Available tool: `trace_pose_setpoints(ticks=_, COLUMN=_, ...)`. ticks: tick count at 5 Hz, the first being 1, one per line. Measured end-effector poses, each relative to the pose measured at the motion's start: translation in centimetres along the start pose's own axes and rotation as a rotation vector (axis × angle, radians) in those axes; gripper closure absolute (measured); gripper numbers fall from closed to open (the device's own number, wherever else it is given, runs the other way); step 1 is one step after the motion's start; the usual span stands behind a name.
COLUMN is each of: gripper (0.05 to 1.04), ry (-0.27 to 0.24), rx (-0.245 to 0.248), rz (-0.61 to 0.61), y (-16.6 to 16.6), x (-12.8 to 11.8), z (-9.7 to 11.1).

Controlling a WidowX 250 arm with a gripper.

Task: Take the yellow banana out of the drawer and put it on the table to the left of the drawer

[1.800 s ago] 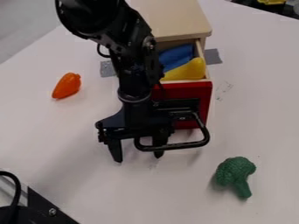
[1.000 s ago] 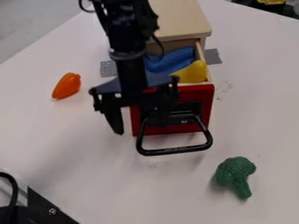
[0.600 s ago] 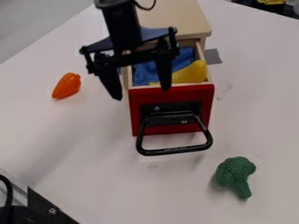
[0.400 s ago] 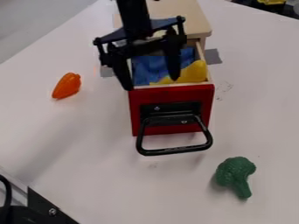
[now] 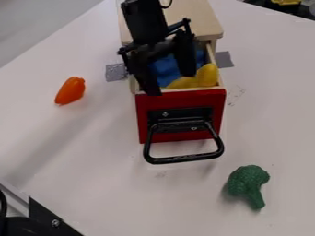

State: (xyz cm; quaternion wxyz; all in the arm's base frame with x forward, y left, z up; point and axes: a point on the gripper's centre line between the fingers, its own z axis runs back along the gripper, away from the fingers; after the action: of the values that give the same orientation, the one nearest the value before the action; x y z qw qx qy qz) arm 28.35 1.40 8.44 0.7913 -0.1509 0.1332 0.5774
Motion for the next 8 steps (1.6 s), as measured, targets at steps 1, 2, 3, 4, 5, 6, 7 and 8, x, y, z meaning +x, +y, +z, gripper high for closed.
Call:
trace_pose_setpoints(ticks=1, gripper=0.082, ry=0.035, rx=-0.019, rz=0.075, y=-0.3, x=0.0, z=-0.5)
trace_pose_setpoints(ticks=2, gripper=0.084, ry=0.038, rx=-0.022, rz=0.068, y=-0.3, x=-0.7, z=-0.3)
trace_pose_setpoints(ticks=3, gripper=0.085, ry=0.045, rx=-0.011, rz=0.048, y=0.7, x=-1.8, z=0.1)
trace_pose_setpoints(ticks=4, gripper=0.085, ry=0.057, rx=-0.008, rz=0.039, y=0.9, x=-2.4, z=0.4)
trace_pose_setpoints(ticks=5, gripper=0.085, ry=0.044, rx=-0.02, rz=0.012, y=0.1, x=-2.6, z=0.9)
trace_pose_setpoints(ticks=6, gripper=0.085, ry=0.053, rx=-0.027, rz=-0.002, y=-1.0, x=-2.6, z=1.7)
trace_pose_setpoints(ticks=7, gripper=0.085, ry=0.057, rx=-0.03, rz=0.009, y=-1.8, x=-2.1, z=2.0)
trace_pose_setpoints(ticks=8, gripper=0.085, ry=0.05, rx=-0.035, rz=0.045, y=-2.8, x=-1.0, z=1.6)
